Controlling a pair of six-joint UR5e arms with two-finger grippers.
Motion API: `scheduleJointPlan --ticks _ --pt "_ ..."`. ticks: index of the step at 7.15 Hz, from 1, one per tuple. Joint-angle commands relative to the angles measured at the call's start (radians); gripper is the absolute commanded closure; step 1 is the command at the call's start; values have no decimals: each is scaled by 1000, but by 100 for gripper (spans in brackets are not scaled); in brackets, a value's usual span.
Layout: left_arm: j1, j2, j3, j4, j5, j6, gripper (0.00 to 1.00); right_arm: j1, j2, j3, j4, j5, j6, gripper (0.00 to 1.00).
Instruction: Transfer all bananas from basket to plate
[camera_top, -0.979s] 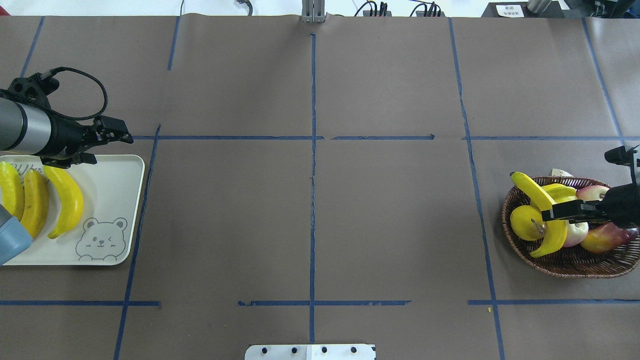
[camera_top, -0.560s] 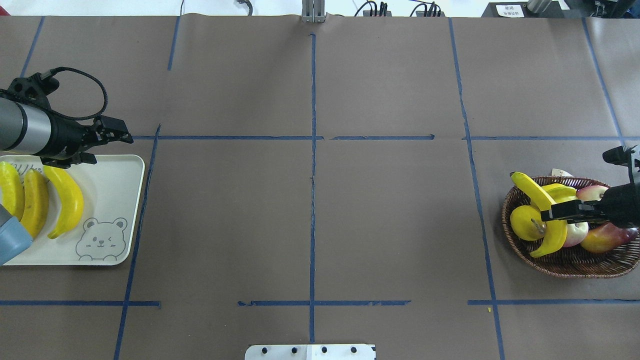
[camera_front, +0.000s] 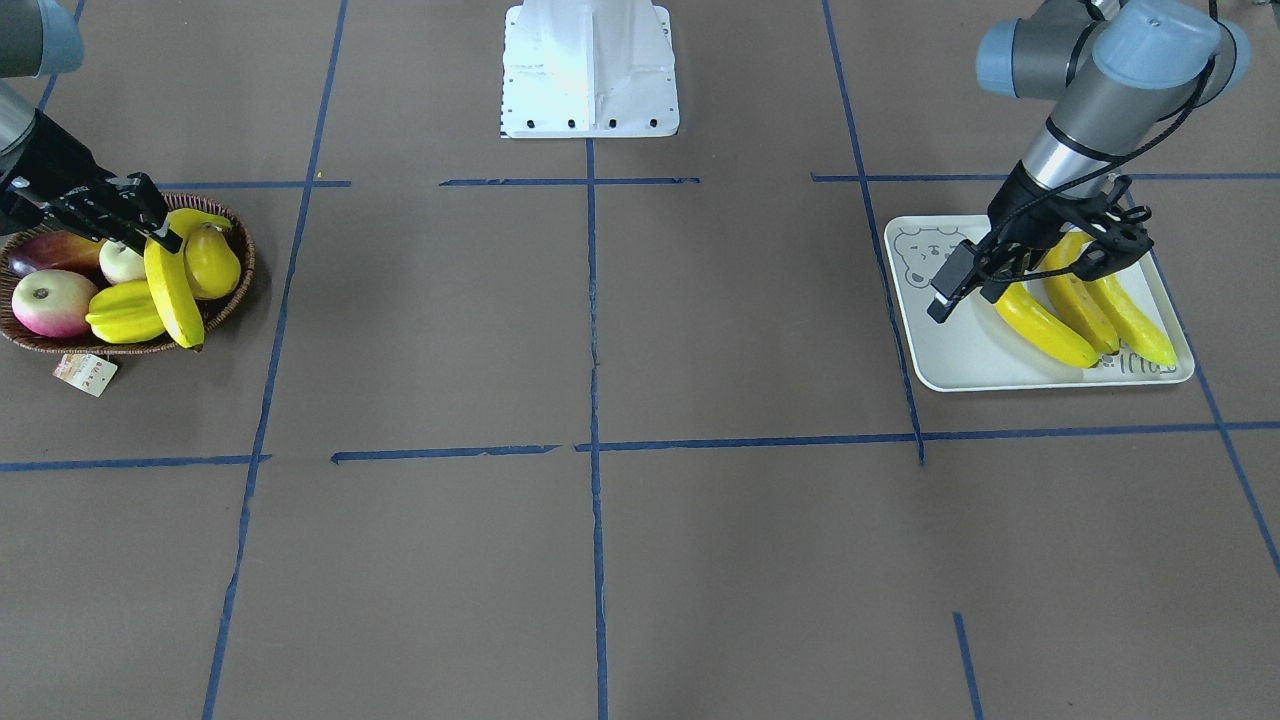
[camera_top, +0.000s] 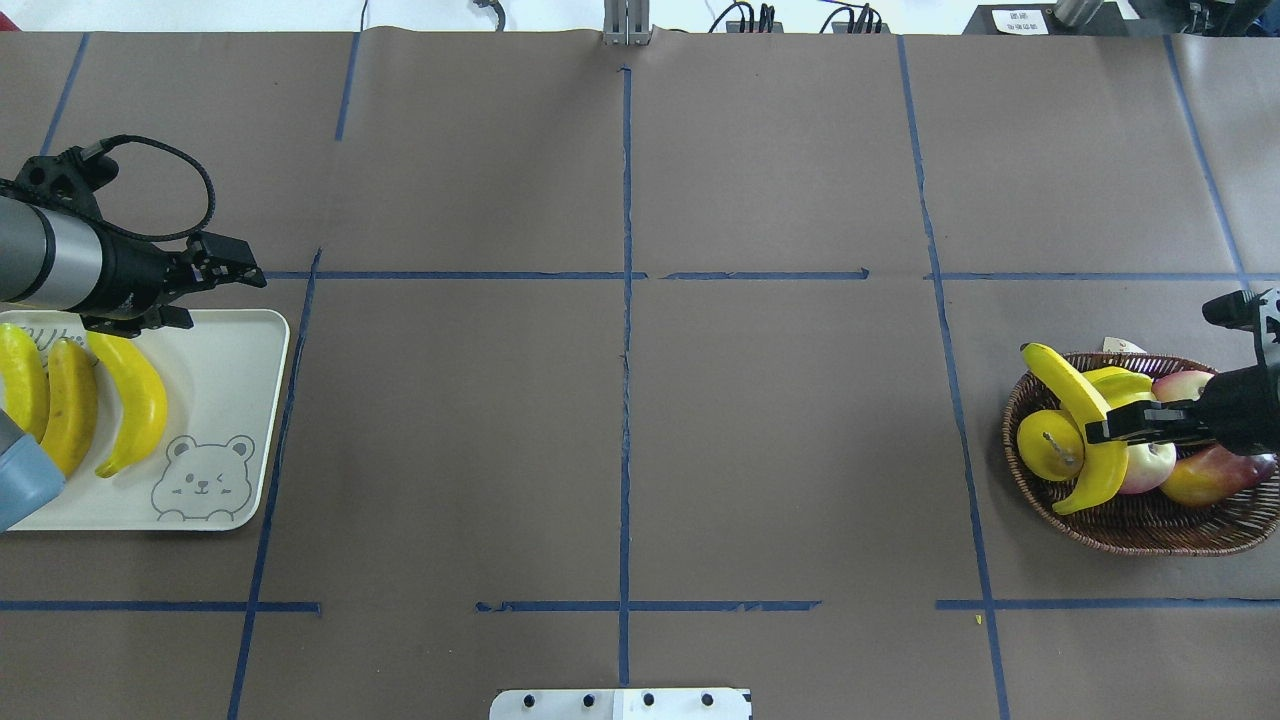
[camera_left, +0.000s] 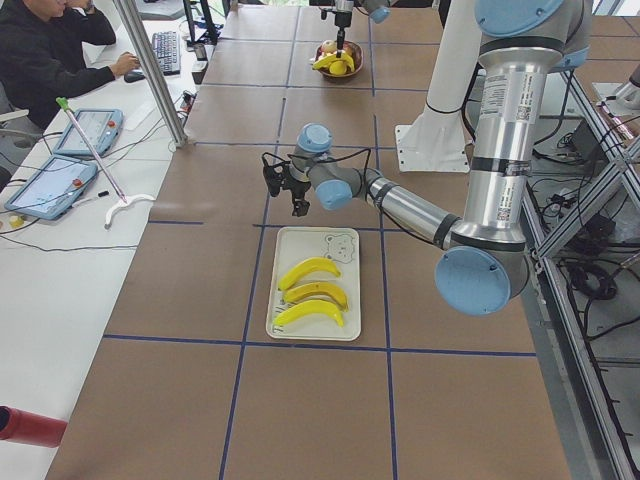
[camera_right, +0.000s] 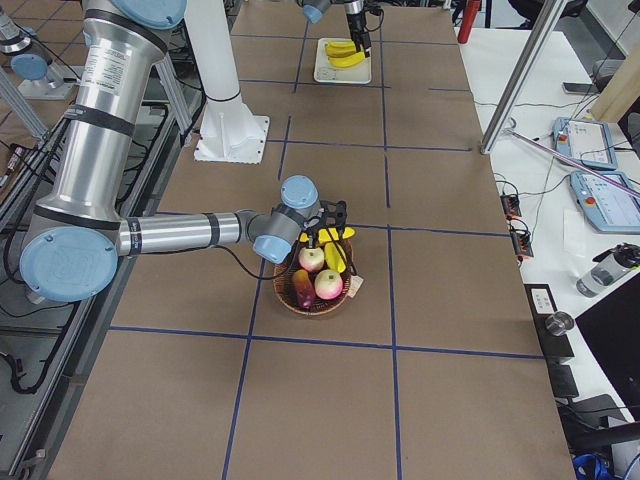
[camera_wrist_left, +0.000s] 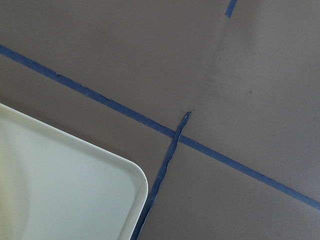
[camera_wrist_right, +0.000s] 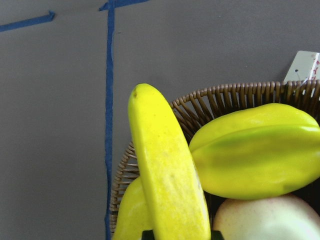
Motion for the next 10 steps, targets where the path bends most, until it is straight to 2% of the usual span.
scheduleJointPlan --ticks 1,2,3,5,6,7,9,10 --pt "0 0 4 1 1 0 0 6 -2 6 4 7 -1 89" --pt "0 0 4 1 1 0 0 19 -8 21 10 17 -2 97" --pt "2 0 4 1 1 0 0 55 -15 37 11 46 -3 99" --pt "5 -2 3 1 1 0 0 244 -6 96 4 228 -3 99" --pt "6 -5 -3 -1 -2 0 0 259 23 115 -2 258 2 100" --pt "6 -30 -5 -1 -8 0 0 221 115 109 -30 251 11 100" --pt "53 -139 -5 -8 -10 -2 0 114 357 107 -195 207 26 99" --pt "58 -193 -5 -13 -11 -38 0 2 437 109 -206 103 120 99"
